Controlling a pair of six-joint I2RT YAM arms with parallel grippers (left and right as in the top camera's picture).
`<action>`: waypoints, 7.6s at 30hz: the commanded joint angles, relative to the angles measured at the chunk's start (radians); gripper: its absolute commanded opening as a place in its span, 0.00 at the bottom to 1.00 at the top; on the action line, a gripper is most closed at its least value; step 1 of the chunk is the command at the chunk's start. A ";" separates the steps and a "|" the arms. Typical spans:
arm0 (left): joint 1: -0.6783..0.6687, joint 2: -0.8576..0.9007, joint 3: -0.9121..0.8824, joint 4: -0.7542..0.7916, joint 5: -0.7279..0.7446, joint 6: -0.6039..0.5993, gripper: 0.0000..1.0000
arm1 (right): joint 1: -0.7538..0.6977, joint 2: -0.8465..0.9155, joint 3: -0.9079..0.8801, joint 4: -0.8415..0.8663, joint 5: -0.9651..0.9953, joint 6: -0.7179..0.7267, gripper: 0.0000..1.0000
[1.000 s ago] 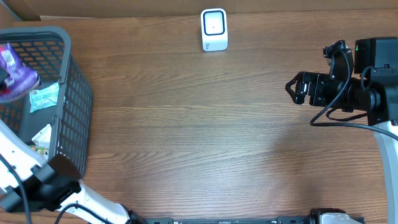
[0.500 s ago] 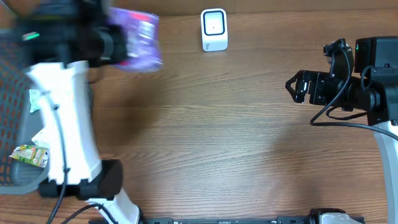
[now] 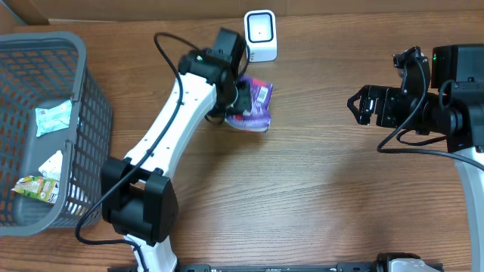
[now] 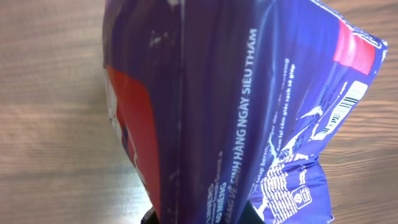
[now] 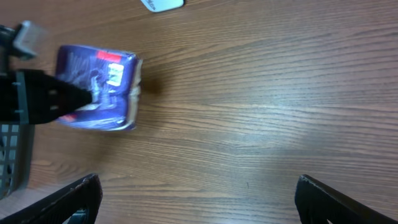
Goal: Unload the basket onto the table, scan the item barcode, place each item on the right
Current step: 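Lift the purple bag out and place it on the table center, then reach the left gripper into the basket and grasp the green tea pouch, then place the green tea pouch left of the purple bag, then reach the left gripper into the basket and grasp the white conditioner tube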
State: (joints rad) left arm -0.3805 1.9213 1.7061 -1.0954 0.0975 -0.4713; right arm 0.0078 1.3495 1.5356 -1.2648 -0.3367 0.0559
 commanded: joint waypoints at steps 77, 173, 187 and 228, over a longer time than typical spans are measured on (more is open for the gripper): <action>1.264 -0.259 -0.480 0.204 -0.241 -0.051 1.00 | -0.003 -0.006 0.019 -0.005 -0.006 -0.004 1.00; 0.006 -0.264 -0.625 0.399 -0.170 -0.165 0.04 | -0.003 0.042 0.008 0.048 0.013 -0.004 1.00; 0.013 -0.276 -0.500 0.361 -0.103 -0.111 0.80 | -0.003 0.042 0.008 0.041 0.013 -0.004 1.00; 1.205 -0.190 -0.563 0.220 -0.125 0.164 0.85 | -0.003 0.042 0.008 -0.001 0.002 -0.004 1.00</action>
State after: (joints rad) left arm 0.8227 1.7138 1.2026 -0.9447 -0.0479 -0.3386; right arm 0.0078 1.3911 1.5352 -1.2682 -0.3332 0.0559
